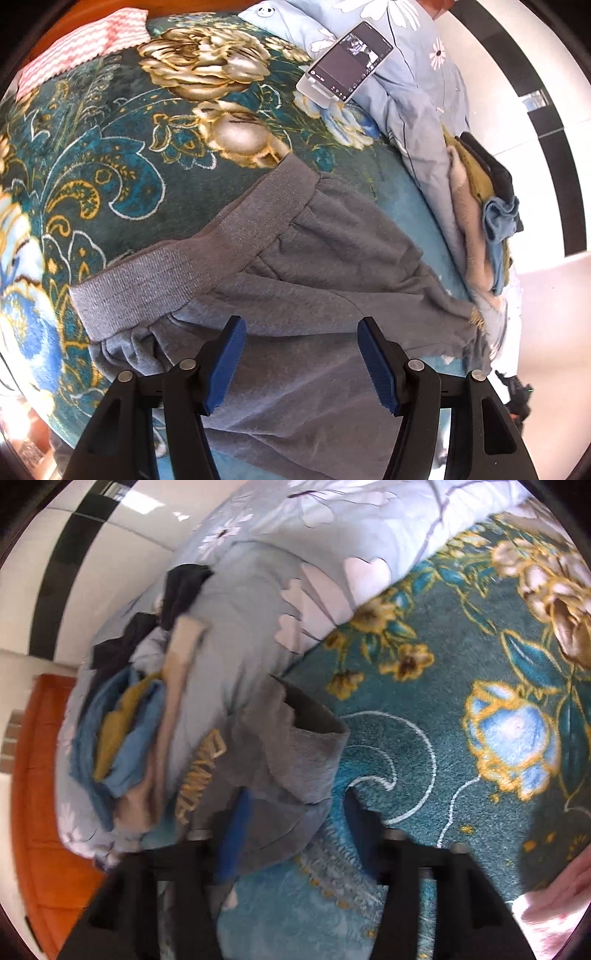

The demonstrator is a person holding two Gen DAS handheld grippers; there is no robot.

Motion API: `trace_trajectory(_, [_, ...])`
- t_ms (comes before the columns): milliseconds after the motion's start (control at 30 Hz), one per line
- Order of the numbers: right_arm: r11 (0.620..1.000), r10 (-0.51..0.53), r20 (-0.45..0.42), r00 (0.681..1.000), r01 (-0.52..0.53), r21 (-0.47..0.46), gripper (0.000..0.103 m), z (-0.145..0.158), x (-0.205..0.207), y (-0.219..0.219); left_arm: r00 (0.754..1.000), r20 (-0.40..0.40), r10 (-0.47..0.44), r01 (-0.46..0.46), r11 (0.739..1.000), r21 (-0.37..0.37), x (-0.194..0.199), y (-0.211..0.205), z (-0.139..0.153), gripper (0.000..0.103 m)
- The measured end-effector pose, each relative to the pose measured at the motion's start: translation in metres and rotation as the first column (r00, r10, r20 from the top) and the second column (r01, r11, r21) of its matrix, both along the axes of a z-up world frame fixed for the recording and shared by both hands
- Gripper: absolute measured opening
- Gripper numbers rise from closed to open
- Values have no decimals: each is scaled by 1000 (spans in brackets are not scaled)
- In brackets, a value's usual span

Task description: Fold clothes

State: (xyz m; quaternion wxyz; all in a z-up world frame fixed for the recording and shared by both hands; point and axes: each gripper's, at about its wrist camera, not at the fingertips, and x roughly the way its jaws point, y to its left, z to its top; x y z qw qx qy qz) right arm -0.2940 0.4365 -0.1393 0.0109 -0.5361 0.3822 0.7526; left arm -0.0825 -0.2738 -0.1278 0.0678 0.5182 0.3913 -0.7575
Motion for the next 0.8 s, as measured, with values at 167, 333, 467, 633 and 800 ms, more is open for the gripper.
trace_trajectory(167, [998, -69, 39, 997, 69, 3, 57, -21, 0, -3, 1000, -10, 2, -2, 1000, 11, 3, -5, 5, 67])
trace_trajectory(333, [985, -166, 33, 986, 167, -48, 52, -31, -4, -5, 999, -40, 9, -8, 999, 35, 1, -10, 14, 67])
trace_trajectory(467, [987, -158, 28, 987, 159, -36, 10, -27, -11, -6, 999, -46, -1, 2, 1000, 20, -7, -13, 18, 67])
trace_trajectory(633, [989, -136, -96, 986, 141, 40, 7, 14, -9, 10, 999, -35, -8, 7, 1000, -23, -19, -26, 22, 67])
trace_trajectory(800, [978, -166, -42, 985, 170, 122, 7, 12, 0, 55, 1000, -14, 0, -1, 998, -59, -36, -42, 17, 67])
